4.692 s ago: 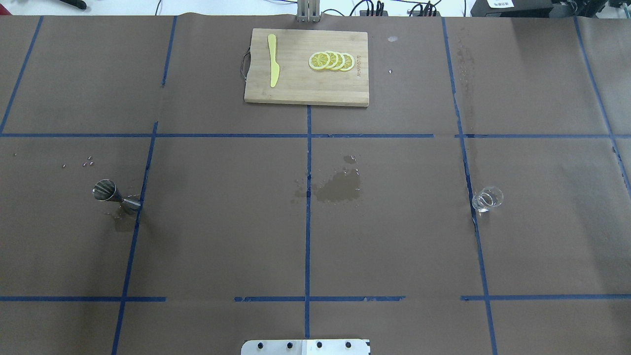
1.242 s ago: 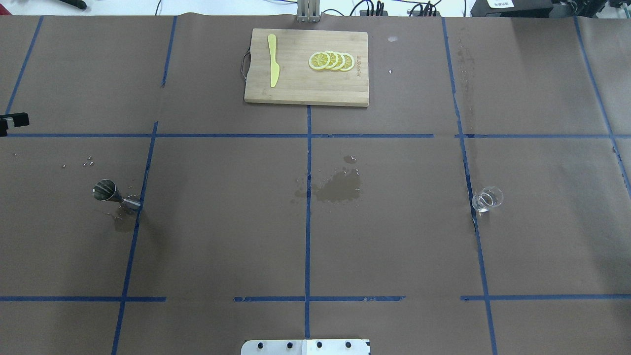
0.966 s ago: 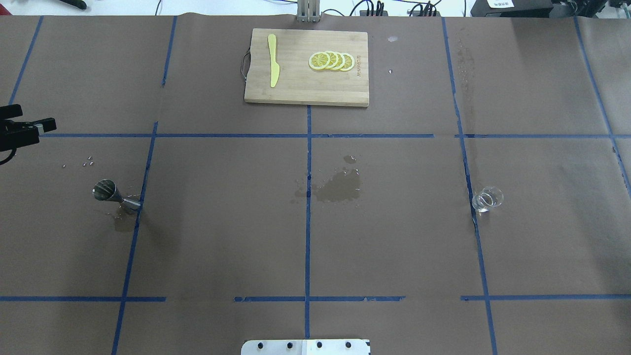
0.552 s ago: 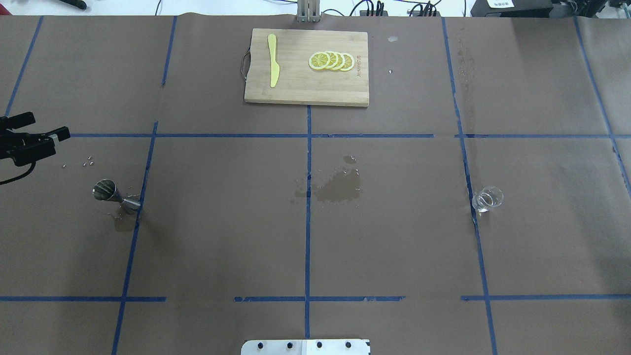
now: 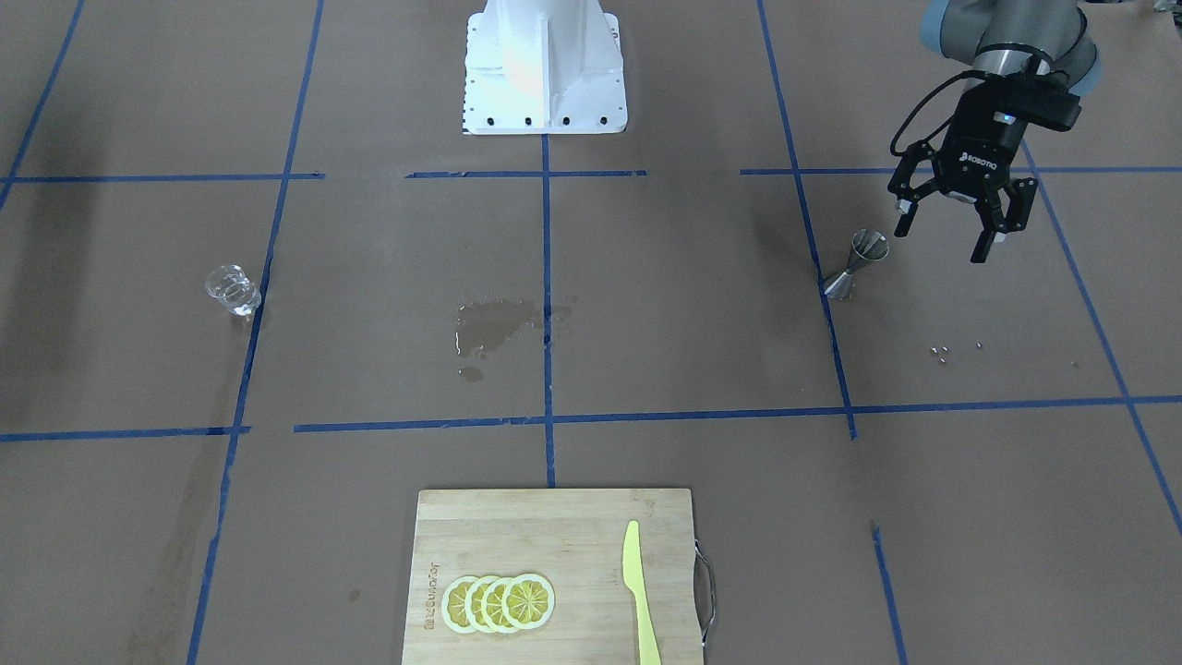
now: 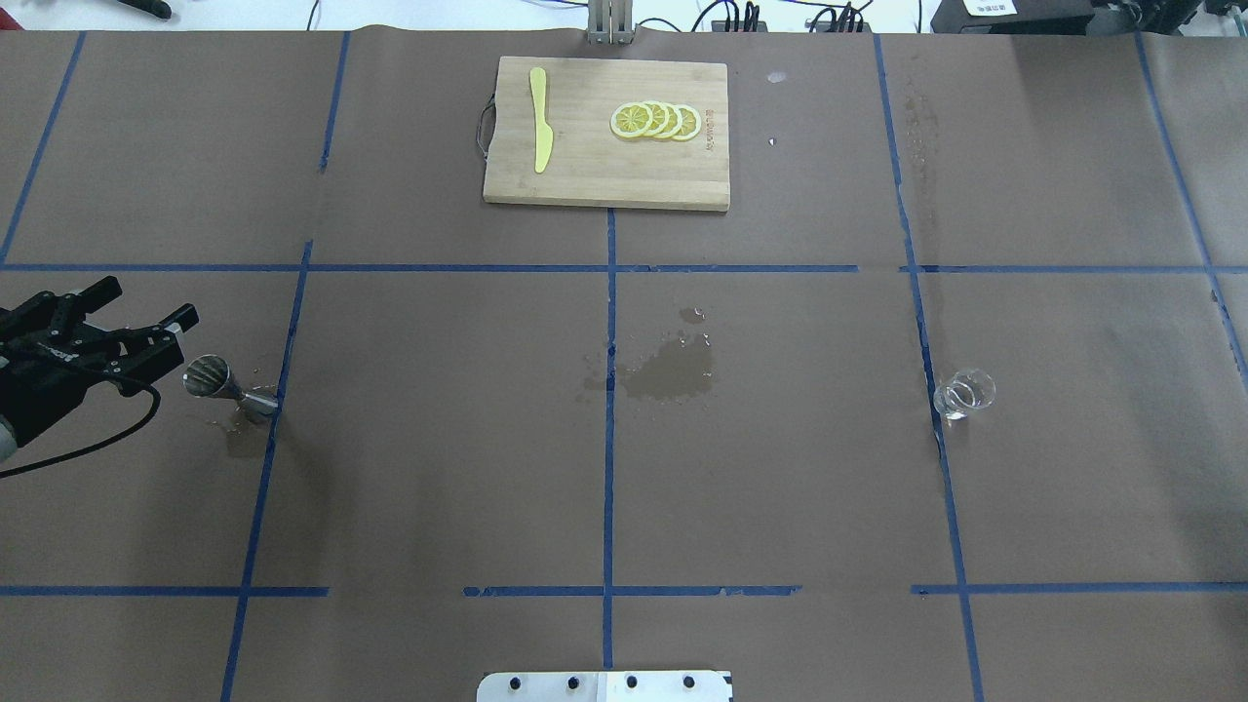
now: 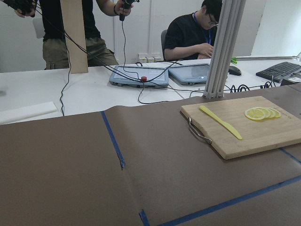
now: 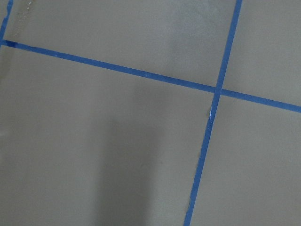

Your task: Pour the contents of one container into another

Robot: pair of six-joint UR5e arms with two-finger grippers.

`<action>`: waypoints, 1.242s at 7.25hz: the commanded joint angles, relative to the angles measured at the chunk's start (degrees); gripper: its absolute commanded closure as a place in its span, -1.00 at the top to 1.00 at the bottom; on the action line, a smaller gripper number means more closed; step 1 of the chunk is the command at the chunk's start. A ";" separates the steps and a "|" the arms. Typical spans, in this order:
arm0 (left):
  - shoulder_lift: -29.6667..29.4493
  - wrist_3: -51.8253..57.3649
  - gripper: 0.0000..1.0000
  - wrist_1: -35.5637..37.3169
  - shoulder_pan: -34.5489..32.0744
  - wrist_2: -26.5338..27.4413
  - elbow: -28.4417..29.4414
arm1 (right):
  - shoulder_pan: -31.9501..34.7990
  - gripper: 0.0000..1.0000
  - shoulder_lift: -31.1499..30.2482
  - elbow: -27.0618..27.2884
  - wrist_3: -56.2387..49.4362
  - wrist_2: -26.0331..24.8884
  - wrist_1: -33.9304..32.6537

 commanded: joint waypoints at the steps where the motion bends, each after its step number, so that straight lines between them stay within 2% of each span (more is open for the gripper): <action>1: -0.14 -0.75 1.00 0.09 7.38 10.55 2.36 | 0.00 1.00 0.01 -0.16 0.09 -0.01 -0.03; 6: -3.21 -5.41 1.00 -0.08 13.55 16.90 7.28 | 0.00 1.00 0.10 -0.16 0.00 -0.01 -0.03; 9: -6.72 -8.29 1.00 -0.35 14.53 17.44 12.99 | 0.00 1.00 0.10 -0.16 0.09 -0.01 -0.03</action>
